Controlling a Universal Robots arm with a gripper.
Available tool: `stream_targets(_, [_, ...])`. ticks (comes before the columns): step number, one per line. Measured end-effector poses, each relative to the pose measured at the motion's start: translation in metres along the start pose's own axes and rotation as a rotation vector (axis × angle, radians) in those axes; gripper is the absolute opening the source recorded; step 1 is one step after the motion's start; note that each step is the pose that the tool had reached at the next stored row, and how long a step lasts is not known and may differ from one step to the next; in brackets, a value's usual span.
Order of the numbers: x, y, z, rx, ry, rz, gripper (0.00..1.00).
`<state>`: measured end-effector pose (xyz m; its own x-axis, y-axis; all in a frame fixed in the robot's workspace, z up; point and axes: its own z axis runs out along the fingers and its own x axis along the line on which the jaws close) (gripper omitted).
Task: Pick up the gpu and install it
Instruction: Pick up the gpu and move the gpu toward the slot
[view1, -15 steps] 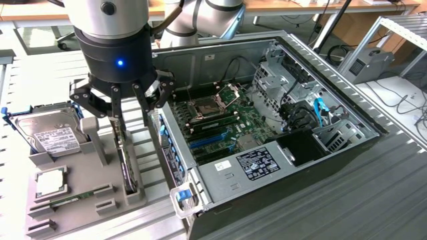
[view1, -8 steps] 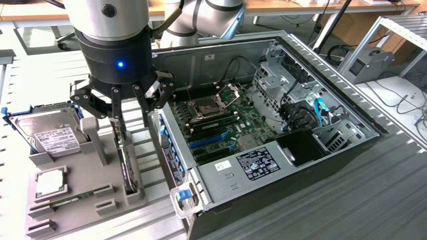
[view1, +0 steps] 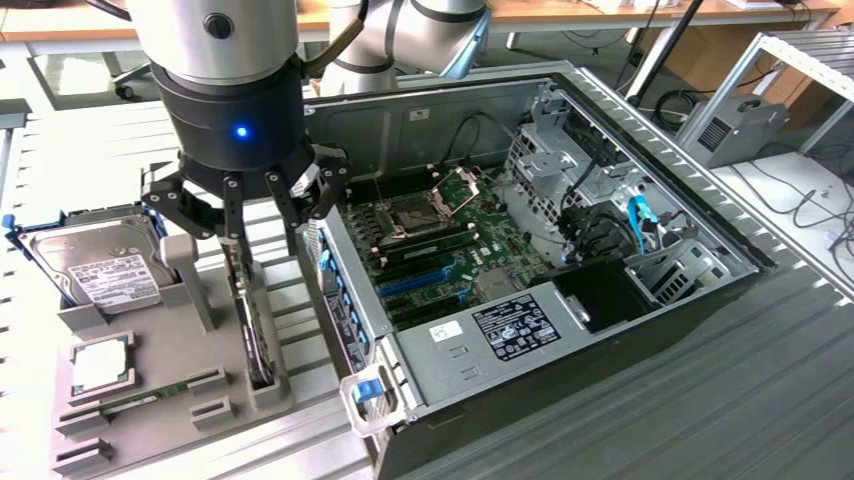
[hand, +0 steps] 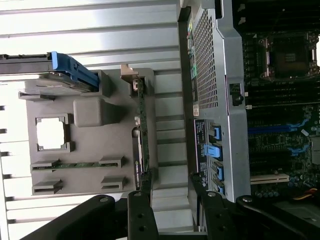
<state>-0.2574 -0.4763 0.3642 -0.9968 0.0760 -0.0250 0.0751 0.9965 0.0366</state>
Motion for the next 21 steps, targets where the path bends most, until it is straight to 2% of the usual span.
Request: stream_targets(21, [0.0001, -0.0002, 0.0048, 0.0, 0.0, 0.0, 0.42])
